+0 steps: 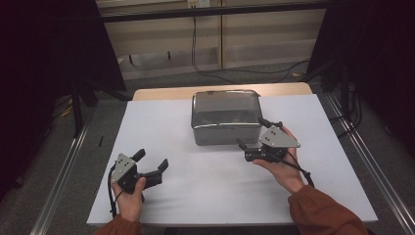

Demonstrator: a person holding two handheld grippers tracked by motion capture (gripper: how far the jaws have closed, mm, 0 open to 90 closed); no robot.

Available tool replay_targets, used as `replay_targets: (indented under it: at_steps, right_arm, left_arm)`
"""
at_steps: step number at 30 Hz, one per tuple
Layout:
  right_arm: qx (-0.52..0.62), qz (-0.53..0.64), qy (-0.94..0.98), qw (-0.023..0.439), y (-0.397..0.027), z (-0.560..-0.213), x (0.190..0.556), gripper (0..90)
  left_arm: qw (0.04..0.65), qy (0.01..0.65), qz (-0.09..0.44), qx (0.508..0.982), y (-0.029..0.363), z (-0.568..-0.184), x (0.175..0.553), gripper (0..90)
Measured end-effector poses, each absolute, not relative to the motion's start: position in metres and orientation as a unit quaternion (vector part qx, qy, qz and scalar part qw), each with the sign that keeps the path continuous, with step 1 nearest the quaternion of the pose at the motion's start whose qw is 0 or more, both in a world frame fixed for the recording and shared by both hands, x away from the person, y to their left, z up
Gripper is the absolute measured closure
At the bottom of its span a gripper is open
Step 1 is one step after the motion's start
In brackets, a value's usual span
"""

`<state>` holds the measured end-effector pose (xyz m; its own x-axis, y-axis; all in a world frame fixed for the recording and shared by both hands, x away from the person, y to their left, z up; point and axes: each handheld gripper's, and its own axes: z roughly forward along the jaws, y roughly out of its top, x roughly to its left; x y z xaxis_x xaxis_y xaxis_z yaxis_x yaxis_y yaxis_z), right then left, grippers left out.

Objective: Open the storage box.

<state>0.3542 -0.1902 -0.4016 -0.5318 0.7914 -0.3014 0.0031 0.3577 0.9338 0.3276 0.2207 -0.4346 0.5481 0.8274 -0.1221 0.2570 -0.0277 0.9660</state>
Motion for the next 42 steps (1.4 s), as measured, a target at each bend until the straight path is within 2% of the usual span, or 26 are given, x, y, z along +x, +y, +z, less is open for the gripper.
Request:
replay_targets:
  at_steps: [16,23,34,37,41,42]
  right_arm:
    - [0.142,0.377,0.773,0.491,-0.165,-0.402,0.359,15.6]
    - [0.105,0.337,0.781,0.515,-0.155,-0.404,0.361,20.2]
    - [0.032,0.255,0.798,0.544,-0.141,-0.41,0.363,37.8]
    - [0.013,0.235,0.798,0.555,-0.136,-0.413,0.363,45.6]
    - [-0.002,0.218,0.798,0.562,-0.132,-0.416,0.365,49.2]
    - [-0.014,0.203,0.797,0.569,-0.129,-0.418,0.365,53.6]
  left_arm:
    - [0.572,0.395,0.247,0.675,0.22,-0.434,0.327,4.2]
    - [0.57,0.384,0.25,0.682,0.219,-0.433,0.327,4.2]
    - [0.568,0.383,0.252,0.684,0.219,-0.434,0.327,4.2]
    - [0.566,0.381,0.252,0.686,0.219,-0.434,0.327,4.2]
    - [0.566,0.377,0.252,0.689,0.217,-0.434,0.327,4.2]
    - [0.566,0.378,0.252,0.688,0.217,-0.434,0.327,4.2]
